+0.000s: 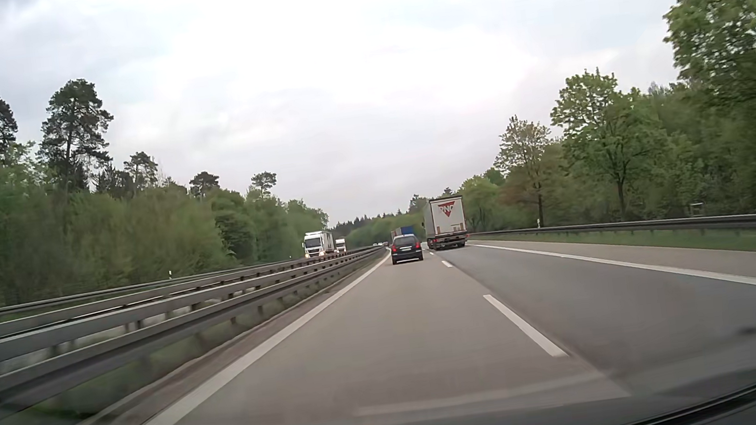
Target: Follow the waypoints while adhering to traffic rules and regulations
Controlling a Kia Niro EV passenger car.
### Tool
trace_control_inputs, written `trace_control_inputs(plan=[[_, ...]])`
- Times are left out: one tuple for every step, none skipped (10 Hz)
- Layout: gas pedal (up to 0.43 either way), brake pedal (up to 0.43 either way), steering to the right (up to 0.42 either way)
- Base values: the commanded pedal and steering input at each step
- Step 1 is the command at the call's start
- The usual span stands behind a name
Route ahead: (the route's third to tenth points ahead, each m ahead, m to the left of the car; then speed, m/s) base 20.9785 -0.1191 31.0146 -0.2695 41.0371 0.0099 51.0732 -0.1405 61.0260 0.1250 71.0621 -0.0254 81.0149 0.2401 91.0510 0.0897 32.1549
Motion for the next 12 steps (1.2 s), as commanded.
trace_control_inputs(plan=[[0.37,0.0,-0.005],[0.37,0.0,-0.005],[0.37,0.0,-0.004],[0.37,0.0,-0.005],[0.37,0.0,-0.004],[0.37,0.0,-0.004],[0.37,0.0,-0.003],[0.37,0.0,-0.003],[0.37,0.0,-0.003],[0.35,0.0,-0.003],[0.331,0.0,-0.003],[0.319,0.0,-0.003]])
